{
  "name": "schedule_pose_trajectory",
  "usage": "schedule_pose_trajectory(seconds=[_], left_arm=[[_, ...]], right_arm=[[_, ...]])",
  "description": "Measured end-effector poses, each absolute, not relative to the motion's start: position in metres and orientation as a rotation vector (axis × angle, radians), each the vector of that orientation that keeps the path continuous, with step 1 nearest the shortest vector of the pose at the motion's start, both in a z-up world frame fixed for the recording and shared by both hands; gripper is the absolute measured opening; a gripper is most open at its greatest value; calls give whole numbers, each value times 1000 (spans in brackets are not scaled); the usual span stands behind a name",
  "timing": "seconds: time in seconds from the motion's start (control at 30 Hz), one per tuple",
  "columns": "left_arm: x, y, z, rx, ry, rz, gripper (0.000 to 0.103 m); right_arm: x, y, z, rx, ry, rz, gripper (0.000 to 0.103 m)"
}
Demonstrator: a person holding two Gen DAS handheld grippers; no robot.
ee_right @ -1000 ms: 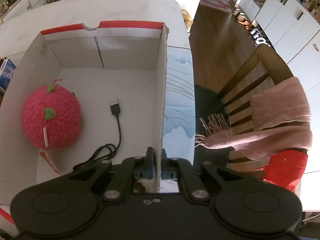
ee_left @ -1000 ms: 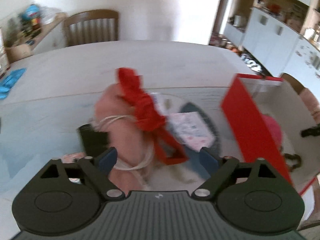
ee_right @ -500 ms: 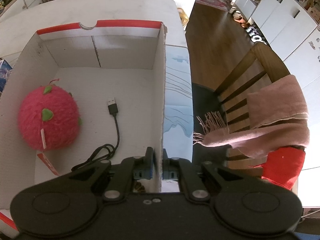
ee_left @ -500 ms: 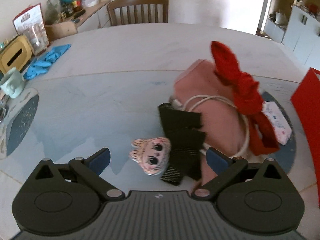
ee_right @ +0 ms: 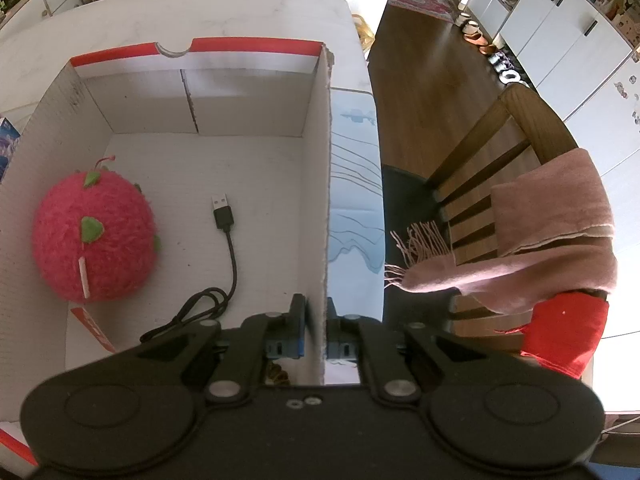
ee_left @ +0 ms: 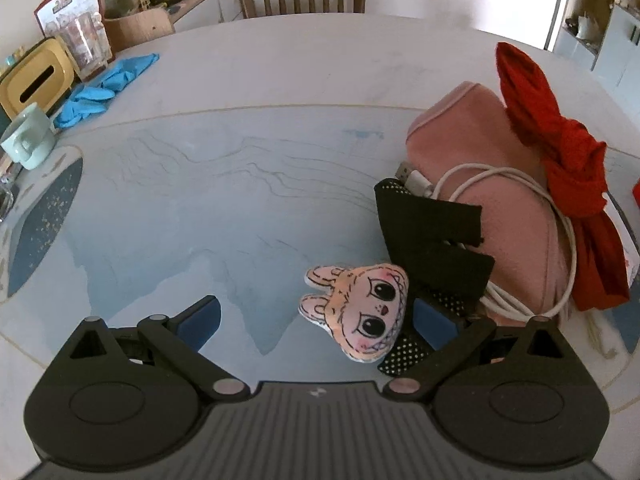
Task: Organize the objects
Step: 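Grasp the small cartoon-face keychain plush with the left gripper, then carry the keychain plush into the box and open the left gripper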
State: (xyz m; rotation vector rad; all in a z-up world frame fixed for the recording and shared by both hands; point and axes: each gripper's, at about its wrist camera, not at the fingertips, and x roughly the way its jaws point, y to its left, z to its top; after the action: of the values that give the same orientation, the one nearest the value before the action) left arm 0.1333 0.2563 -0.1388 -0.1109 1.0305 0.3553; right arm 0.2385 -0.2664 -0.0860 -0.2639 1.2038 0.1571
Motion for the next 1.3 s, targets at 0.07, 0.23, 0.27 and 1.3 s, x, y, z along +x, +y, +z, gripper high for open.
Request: schedule_pose_trajectory(seconds=[0.07,0.23,0.27,1.3], left_arm=[[135,259,-141,-130,1032,351,102],[135,261,-142,-175,1016,330,84],[134,261,-140,-182,1010,319,67],[148,106,-28,4,997,24,47]], right_arm=[[238,-267,-86,-266,1203,158,6],[238,-267,-86,-269,1204,158,6],[238,-267,-86,-269,1204,158,6],[238,-268,-86,-256,1196,166,5]])
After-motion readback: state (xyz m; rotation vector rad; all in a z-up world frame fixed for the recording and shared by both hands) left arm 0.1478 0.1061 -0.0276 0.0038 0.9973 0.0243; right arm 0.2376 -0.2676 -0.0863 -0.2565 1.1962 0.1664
